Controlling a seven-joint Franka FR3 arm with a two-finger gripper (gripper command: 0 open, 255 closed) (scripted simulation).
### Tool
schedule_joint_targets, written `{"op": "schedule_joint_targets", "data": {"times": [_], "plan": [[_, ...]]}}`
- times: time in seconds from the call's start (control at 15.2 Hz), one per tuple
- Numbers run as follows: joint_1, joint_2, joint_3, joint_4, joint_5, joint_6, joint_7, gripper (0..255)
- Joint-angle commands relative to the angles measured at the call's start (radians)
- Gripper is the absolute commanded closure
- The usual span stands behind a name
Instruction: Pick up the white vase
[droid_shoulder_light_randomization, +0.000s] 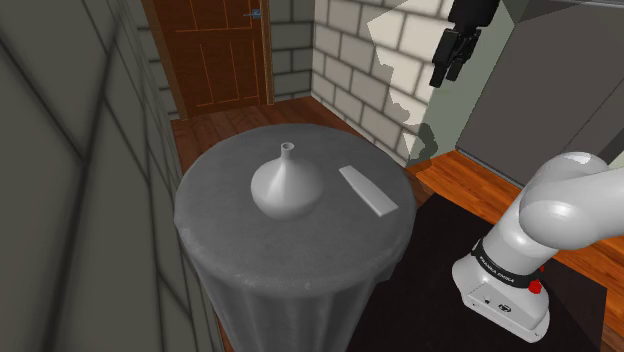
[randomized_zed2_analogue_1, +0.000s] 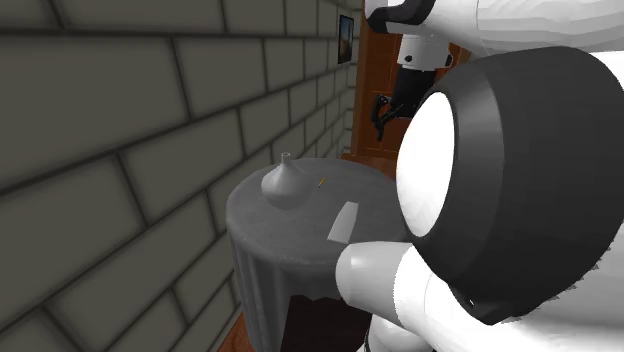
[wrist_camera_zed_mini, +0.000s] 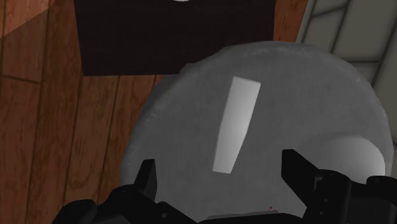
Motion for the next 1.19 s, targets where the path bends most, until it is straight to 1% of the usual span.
{"op": "schedule_joint_targets", "data": {"times": [0.0, 0.33, 0.59, 0.86, 1.12], "plan": [[0.0, 0.0, 0.0, 0.0, 0.0, 0.0, 0.0, 0], [0.031, 0.098, 0.102, 0.021, 0.061, 0.067, 0.108, 0], [0.052, 0.195, 0.18, 0.059, 0.098, 0.119, 0.192, 0], [0.068, 0.307, 0.255, 0.117, 0.119, 0.167, 0.277, 0], [0.081, 0.432, 0.326, 0.195, 0.122, 0.208, 0.364, 0]]}}
